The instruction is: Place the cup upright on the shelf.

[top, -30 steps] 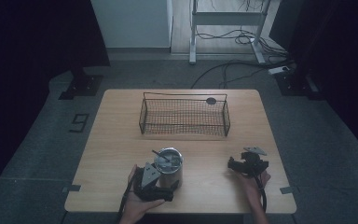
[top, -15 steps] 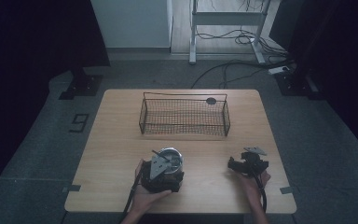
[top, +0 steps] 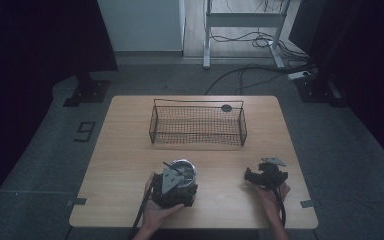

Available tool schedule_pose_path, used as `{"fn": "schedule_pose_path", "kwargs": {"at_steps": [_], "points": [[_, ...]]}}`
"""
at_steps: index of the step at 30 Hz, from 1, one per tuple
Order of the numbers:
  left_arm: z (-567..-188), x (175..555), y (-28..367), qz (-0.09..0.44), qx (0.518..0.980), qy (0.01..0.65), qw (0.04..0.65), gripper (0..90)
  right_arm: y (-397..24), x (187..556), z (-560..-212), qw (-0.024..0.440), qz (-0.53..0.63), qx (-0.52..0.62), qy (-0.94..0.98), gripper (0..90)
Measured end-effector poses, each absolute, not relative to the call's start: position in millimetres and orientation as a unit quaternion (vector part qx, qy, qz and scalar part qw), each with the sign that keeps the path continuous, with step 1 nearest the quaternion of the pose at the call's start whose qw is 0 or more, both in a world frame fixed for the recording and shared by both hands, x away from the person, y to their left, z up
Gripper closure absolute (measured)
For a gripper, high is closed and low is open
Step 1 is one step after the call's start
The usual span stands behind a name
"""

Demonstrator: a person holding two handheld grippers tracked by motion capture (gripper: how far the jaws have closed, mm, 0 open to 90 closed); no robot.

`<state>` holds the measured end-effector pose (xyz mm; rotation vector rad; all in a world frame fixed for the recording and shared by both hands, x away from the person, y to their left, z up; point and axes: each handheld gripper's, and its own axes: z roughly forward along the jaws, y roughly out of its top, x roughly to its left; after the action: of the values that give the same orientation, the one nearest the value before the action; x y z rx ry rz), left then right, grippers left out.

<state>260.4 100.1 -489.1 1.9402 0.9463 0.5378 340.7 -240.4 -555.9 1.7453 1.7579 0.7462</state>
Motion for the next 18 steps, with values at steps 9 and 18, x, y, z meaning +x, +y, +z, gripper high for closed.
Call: {"fn": "schedule_pose_path", "kwargs": {"at_steps": [9,18], "points": [[-488.8,259.6,101.9,0.215,0.781,0.383,0.444,4.1,-240.3,340.6,-555.9,0.273,0.278,0.649,0.653,1.3],[-485.2,260.1,106.1,0.213,0.777,0.386,0.450,4.1,-240.5,340.4,-555.9,0.274,0.278,0.649,0.653,1.6]]}}
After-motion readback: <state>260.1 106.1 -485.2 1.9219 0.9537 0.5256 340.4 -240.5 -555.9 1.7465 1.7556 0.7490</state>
